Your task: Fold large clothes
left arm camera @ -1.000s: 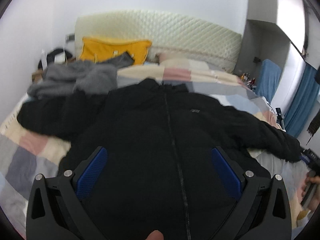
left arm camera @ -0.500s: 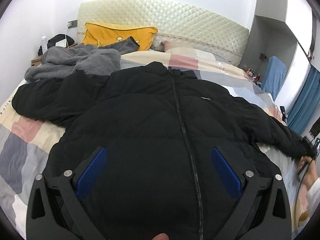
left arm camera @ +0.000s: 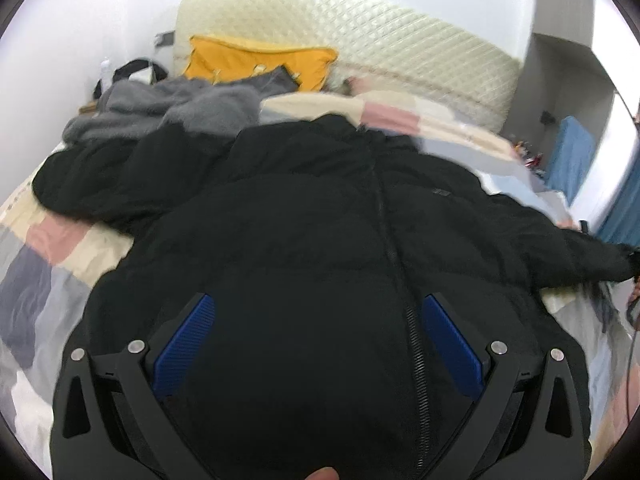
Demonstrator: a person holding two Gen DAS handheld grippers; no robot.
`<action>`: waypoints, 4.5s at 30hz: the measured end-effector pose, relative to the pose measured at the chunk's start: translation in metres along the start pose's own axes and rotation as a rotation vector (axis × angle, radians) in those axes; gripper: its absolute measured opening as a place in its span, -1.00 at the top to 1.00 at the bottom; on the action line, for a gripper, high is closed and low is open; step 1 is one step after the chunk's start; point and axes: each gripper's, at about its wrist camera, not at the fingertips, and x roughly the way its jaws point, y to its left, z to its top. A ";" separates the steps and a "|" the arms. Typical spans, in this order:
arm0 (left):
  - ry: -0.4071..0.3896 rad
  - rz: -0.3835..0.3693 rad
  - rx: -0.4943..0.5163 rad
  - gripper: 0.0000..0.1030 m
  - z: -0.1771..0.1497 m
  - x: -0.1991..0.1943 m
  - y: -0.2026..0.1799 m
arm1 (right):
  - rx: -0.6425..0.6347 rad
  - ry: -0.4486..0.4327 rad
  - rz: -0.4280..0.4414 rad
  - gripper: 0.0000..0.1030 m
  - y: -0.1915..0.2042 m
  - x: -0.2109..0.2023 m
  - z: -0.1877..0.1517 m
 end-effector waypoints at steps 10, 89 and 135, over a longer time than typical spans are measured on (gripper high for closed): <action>0.114 0.037 -0.008 -1.00 -0.024 0.034 -0.013 | -0.160 0.031 -0.170 0.85 0.012 0.022 0.007; -0.109 0.092 -0.133 -1.00 0.030 -0.044 0.167 | -1.130 0.394 0.695 -0.21 0.546 -0.179 -0.518; -0.096 0.072 0.070 -1.00 0.014 -0.021 0.053 | -0.775 0.412 0.162 -0.29 0.239 -0.034 -0.336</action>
